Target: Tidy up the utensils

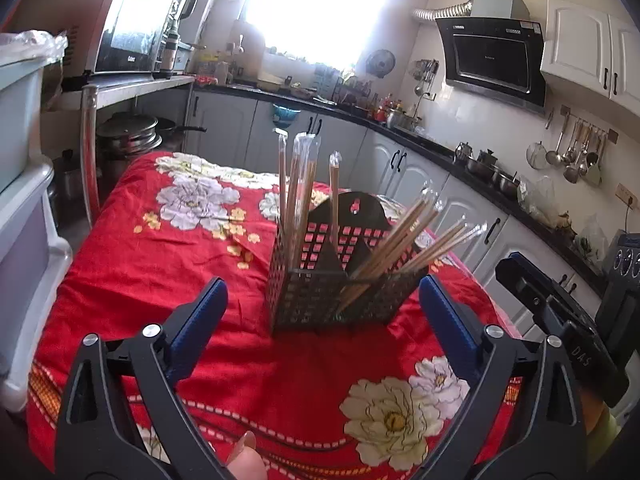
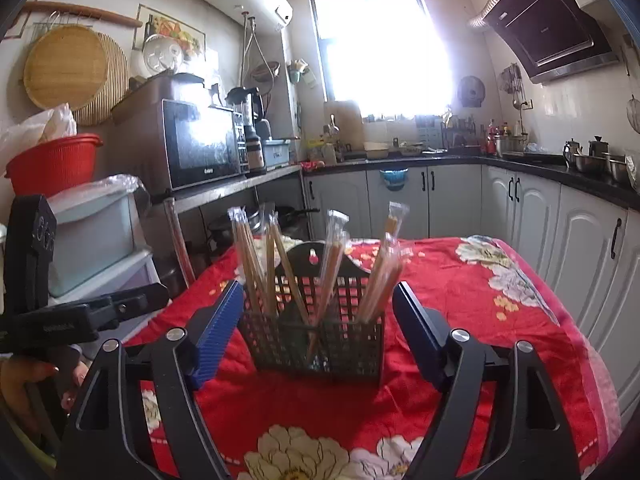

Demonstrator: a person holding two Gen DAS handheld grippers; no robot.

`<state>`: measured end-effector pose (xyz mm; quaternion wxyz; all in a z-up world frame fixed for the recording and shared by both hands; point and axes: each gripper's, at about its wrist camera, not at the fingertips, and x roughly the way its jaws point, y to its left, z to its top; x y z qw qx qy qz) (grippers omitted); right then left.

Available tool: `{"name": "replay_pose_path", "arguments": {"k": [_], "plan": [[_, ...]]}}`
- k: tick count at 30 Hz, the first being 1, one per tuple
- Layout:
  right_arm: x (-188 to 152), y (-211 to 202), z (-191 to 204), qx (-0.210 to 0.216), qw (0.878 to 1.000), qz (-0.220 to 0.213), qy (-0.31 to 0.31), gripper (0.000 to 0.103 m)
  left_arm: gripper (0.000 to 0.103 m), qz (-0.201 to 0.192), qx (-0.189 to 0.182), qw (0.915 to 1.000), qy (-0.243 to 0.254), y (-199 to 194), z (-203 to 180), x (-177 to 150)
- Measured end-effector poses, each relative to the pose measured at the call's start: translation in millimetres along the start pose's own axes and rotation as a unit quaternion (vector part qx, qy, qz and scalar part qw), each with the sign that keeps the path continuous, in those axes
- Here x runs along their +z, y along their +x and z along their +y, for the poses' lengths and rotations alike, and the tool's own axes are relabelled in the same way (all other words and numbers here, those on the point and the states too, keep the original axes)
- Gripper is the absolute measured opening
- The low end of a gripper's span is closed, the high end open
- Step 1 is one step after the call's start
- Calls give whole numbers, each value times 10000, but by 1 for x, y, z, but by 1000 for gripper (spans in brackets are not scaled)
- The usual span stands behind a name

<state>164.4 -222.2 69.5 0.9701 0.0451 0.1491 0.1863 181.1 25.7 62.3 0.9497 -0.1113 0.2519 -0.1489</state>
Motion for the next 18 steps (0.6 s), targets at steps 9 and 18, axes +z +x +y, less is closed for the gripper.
{"name": "replay_pose_path", "arguments": {"k": [9,18], "plan": [[-26,-11,-3,-61,9997,206,105,88,92,266,25,9996,-24,1,-2,-22],[-52,-16,-8,-173,9987,462,119,94,92,272,300,9992,-26,3,-2,-47]]}}
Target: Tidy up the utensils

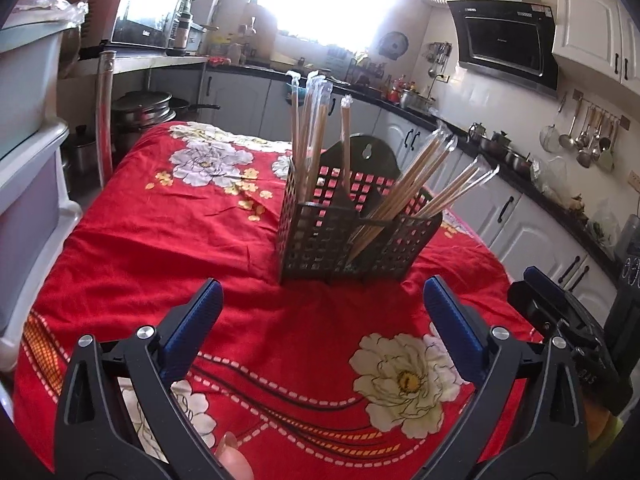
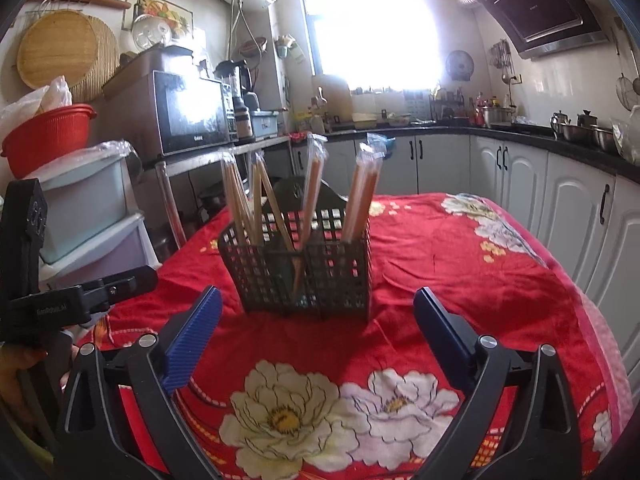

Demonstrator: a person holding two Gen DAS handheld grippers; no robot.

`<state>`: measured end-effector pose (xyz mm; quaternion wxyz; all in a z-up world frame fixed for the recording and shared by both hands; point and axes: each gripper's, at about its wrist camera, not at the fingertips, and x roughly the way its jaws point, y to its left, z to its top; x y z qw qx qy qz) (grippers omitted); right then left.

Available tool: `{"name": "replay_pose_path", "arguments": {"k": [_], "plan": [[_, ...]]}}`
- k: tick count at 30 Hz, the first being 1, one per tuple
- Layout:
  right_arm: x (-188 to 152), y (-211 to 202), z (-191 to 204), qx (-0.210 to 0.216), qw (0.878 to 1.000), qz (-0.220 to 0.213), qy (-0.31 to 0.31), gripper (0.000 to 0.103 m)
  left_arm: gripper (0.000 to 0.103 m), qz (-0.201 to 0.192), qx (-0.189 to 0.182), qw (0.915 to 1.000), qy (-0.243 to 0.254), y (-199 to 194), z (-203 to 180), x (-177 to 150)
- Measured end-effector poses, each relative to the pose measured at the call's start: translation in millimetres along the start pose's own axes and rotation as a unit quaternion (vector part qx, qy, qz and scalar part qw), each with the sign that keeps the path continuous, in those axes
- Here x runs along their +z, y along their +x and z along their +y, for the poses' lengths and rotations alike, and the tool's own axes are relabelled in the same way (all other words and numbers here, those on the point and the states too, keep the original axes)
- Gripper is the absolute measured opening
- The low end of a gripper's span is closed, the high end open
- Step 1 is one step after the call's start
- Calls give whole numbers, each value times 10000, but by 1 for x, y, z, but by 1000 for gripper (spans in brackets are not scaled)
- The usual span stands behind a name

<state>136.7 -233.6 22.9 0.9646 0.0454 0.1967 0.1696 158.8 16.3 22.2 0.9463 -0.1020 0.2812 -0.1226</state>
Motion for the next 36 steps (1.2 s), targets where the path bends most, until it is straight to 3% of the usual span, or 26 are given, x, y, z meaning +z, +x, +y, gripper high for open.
{"name": "replay_pose_path", "arguments": {"k": [12,21,36], "plan": [[-24,5,7,-222,9993,66,-287,95,92,-489,371,9978,247,-1,-4,-27],[-32,-4,11,-438,9970,-469,-426,96,92,-1028,405,9929,450,-4,-12,-38],[-38,-4,6,-464,9968,-573,-295,97,92,-1056,476,9919,530,0,-15,-46]]}}
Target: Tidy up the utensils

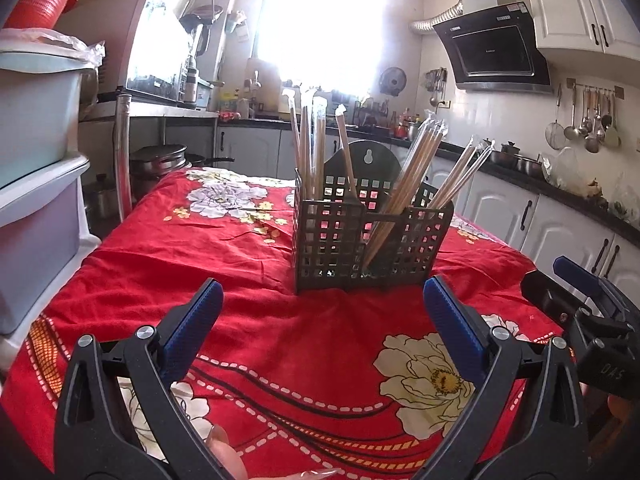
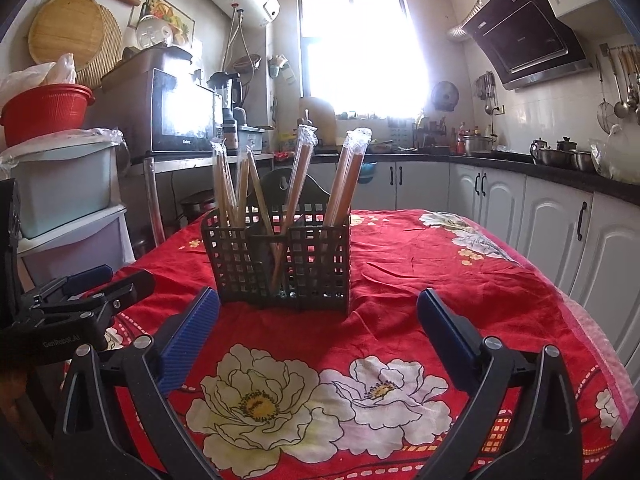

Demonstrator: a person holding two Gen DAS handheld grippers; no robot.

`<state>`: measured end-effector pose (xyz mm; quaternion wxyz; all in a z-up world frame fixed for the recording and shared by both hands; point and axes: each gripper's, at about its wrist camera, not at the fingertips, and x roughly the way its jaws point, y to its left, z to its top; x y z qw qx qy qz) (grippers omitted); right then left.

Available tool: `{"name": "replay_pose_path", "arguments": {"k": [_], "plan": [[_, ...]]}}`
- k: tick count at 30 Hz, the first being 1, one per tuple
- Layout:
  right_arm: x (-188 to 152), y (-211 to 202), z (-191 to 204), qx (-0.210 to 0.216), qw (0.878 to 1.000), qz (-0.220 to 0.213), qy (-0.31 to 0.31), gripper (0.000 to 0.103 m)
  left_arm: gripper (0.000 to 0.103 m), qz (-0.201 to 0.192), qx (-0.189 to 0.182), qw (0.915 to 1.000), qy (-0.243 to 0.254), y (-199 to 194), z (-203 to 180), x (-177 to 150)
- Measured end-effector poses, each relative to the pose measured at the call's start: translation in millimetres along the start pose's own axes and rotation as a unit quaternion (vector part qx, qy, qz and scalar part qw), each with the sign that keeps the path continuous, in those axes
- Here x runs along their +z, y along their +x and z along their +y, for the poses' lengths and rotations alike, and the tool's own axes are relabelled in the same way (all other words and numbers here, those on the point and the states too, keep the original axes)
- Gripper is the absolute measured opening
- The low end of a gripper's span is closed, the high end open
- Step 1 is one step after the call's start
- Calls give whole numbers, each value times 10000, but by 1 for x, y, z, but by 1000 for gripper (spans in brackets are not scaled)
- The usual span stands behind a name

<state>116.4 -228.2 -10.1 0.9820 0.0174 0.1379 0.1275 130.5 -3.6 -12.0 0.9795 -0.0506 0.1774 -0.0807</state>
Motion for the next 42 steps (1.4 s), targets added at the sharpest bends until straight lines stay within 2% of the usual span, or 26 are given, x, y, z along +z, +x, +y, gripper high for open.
{"name": "replay_pose_path", "arguments": {"k": [42], "plan": [[-2,2,-1,-6,10000,48,47,97,92,21,13,10000,-8,0,2,1]]}}
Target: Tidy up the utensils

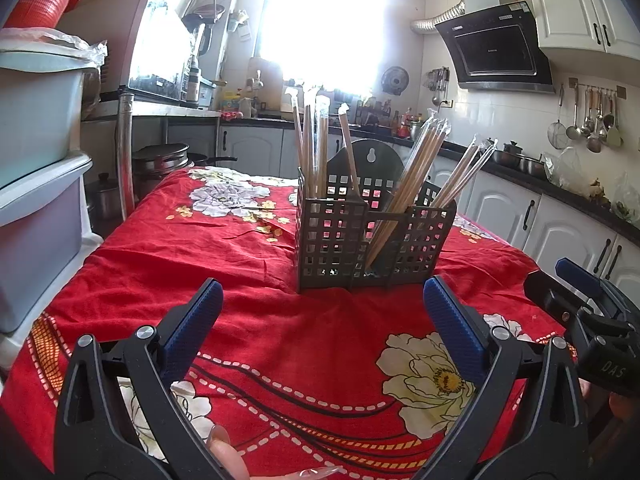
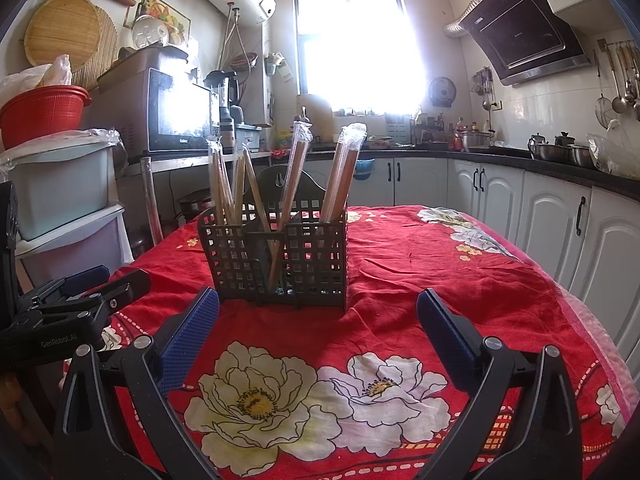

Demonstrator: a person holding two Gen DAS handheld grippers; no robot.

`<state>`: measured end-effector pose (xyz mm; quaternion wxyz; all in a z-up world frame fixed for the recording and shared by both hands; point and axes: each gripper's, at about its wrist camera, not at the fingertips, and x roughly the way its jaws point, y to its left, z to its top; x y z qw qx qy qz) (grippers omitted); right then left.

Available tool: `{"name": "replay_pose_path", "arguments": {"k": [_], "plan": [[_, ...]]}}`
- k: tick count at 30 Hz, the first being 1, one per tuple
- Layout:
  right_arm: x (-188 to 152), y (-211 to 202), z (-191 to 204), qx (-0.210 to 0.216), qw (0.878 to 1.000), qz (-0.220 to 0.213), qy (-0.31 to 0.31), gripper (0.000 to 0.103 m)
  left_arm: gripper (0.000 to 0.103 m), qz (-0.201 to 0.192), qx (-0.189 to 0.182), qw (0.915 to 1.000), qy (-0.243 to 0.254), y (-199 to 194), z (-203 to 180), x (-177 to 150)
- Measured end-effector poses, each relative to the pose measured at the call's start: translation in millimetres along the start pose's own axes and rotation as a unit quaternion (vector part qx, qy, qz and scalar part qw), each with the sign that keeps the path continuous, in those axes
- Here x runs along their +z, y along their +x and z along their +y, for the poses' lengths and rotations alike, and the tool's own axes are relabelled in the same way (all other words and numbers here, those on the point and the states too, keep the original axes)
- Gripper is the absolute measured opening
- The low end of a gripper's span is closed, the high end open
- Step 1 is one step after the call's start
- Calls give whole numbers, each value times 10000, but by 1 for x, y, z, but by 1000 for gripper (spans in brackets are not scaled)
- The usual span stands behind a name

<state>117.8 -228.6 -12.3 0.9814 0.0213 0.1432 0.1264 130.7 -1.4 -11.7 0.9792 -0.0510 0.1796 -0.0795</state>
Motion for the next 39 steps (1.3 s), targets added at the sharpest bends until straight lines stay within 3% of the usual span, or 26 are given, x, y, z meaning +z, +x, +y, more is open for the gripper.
{"name": "replay_pose_path", "arguments": {"k": [14,20,27,29,32,35,39], "plan": [[-1,0,-2,-19,10000,8,26,97,93,13,7,10000,-2,0,0,0],[-2,0,-1,-69,10000,36,16,97,93,189,314,9993,24,3,2,-1],[1,1,-2,-130,9998,145,65,97,92,541,133,9983,-157,3,4,0],[5,6,-12,-360,9987,369,50,97,93,733,104,9970,-211,3,13,6],[12,25,-51,-906,9912,952,138,97,93,1264,593,9902,-26,18,45,17],[9,67,-112,-1504,9622,2215,506,97,93,2006,1269,9714,-99,54,97,23],[-8,112,-172,-2203,9246,3047,611,97,93,2342,2147,9470,-469,96,158,16]]}}
